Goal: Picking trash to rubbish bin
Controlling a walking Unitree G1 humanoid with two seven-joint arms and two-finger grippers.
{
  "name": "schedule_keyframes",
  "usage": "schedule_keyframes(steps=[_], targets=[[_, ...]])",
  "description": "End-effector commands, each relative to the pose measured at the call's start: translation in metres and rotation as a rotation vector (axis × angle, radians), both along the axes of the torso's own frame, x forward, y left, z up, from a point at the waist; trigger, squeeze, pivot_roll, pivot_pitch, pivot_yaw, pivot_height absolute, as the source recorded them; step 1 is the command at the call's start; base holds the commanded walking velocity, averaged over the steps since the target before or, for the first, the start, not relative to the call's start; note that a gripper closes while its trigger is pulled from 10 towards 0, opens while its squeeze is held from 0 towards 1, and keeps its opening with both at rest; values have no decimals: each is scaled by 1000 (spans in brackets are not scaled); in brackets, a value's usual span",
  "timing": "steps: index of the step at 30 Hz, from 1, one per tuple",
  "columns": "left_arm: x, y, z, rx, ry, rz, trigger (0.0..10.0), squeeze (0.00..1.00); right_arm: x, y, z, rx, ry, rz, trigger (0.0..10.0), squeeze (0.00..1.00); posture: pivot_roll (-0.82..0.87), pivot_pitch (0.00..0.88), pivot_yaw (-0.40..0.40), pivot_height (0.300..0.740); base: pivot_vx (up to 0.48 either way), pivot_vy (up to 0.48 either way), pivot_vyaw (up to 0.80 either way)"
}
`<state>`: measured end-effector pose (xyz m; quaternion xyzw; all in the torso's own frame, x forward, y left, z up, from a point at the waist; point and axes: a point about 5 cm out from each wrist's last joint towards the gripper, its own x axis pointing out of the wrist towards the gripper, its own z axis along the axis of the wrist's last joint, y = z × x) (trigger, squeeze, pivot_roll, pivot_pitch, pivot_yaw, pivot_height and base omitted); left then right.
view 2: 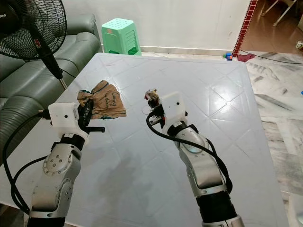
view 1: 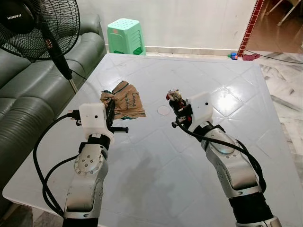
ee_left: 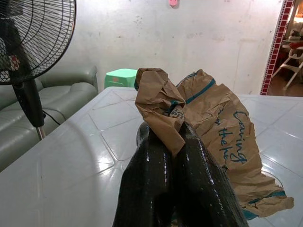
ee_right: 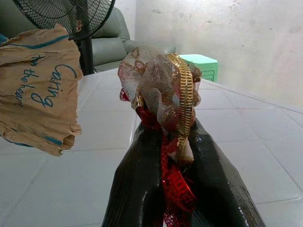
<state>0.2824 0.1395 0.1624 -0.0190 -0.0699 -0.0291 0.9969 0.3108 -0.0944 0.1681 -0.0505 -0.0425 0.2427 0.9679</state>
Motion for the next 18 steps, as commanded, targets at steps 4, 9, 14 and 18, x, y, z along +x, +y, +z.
schedule_keyframes(steps=[4,9,14,18], targets=[[1,-2,6,-4,-16,-6,0,0,0,-2,1,1,3,-11,10000,0,5,19,22,740,0,0,0],[1,-2,4,-5,-7,-5,0,0,0,-2,1,0,3,-10,10000,0,3,18,21,740,-215,0,0],[1,-2,4,-5,-5,-6,0,0,0,-2,1,-1,3,-11,10000,0,3,18,21,740,-298,0,0],[1,-2,4,-5,-5,-7,0,0,0,-2,0,0,4,-11,10000,0,3,18,21,740,-324,0,0]])
